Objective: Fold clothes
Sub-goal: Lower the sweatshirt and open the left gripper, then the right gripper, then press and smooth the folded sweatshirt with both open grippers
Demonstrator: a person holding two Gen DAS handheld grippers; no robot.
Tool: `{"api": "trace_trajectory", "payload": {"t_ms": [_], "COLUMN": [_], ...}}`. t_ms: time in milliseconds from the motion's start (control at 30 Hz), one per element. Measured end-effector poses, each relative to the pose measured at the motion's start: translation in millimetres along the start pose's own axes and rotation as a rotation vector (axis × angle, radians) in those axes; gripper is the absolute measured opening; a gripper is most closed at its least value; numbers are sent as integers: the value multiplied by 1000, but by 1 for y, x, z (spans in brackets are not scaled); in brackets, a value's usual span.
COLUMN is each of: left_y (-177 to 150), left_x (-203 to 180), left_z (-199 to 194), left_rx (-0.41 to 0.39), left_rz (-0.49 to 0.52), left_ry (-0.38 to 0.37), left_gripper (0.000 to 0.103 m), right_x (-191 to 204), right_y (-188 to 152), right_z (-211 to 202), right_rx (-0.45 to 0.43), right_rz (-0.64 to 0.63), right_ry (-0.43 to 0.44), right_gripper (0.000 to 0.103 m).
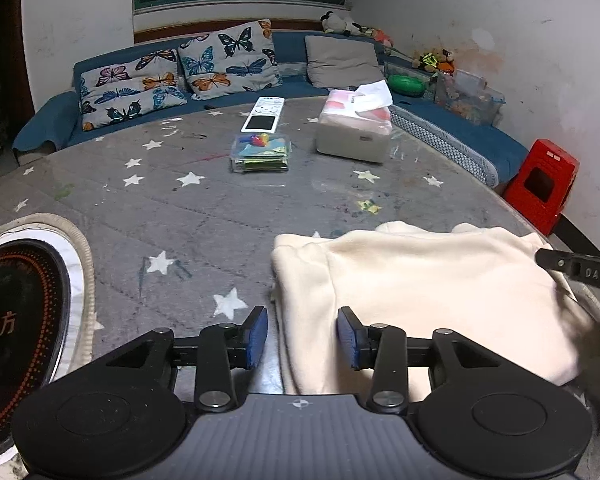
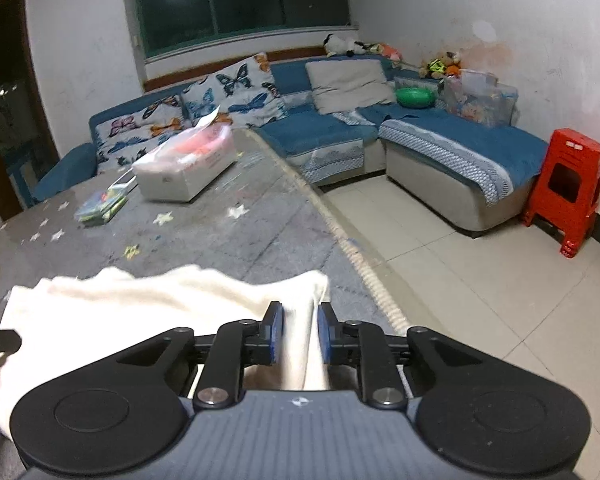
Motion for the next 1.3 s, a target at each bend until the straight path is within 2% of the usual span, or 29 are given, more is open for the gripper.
{"api": "trace_trajectory", "payload": {"t_ms": [67,200,300,433,500,567,733,833,1000,1167,1300], "left_y": [4,13,18,20,20,20,17,14,2,-16,-28], "left_x": [4,7,5,-2,-4,-5,-1,2,4,2,7], "left_z": [-2,-4,-4,1,5,10,15,9,-4,-11,-14], "left_rx": [-11,-36,-48,-54,-46,-37,-19,-22,-24,-18,-10], "left_rz": [-9,-34,-32,-17,-14,-7,-5,-7,-6,20,14], "left_ry": [17,20,8,-11,-18,-14,-15,-13,-34,-29,-11], "left_gripper": [41,39,39,39,39,39,42,45,53,68,73], "right_x": [-1,13,30,51,58,60,66,69,70,64,57], "right_y": [5,12,12,10,10,11,13,11,-6,-35,-51], "right_z": [-7,-18,-14,2,13,17,18,6,-21,-39,-46], "right_rx": [-25,-49,-40,-6,16,17,18,1,-18,3,13], "right_rz": [14,-25,-67,-119,-135,-145,-168,-184,-175,-163,-146], "right_ry": [-11,26,58,82,76,69,51,63,105,117,110], "right_gripper": [18,20,25,27,27,32,34,40,40,43,43]}}
Point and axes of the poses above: each gripper's, at about its wrist camera, not at the fingertips, and z roughly the way its jaws point, x to its left, y to its top, the point moved 10 cm from there along z, roughly the way its jaws point, and after that the axes turned 11 degrees about x, right-handed, at the moved point
